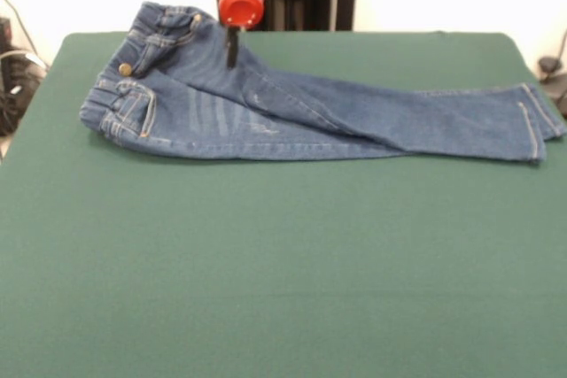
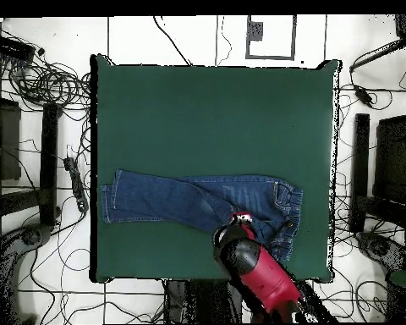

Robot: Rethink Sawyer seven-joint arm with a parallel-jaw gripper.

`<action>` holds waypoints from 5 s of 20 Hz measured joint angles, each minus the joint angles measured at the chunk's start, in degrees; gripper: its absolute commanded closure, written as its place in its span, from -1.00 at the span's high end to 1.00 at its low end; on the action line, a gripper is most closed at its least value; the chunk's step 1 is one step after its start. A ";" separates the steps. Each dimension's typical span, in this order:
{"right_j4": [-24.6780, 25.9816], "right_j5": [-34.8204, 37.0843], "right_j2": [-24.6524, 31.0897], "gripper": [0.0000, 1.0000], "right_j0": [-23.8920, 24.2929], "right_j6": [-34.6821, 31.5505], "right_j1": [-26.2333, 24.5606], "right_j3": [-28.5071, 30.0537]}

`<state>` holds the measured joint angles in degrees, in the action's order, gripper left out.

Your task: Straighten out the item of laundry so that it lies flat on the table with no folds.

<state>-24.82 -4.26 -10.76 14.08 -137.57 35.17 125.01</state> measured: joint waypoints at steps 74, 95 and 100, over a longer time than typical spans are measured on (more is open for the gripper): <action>-2.06 -13.75 3.56 1.00 -2.26 -2.04 -6.41 6.73; 5.10 -29.36 3.89 1.00 -0.60 -4.43 -12.39 8.27; 5.48 -29.73 4.06 -1.00 -0.59 -4.44 -12.40 7.90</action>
<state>-19.34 -33.98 -6.70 13.48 -142.01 22.77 132.91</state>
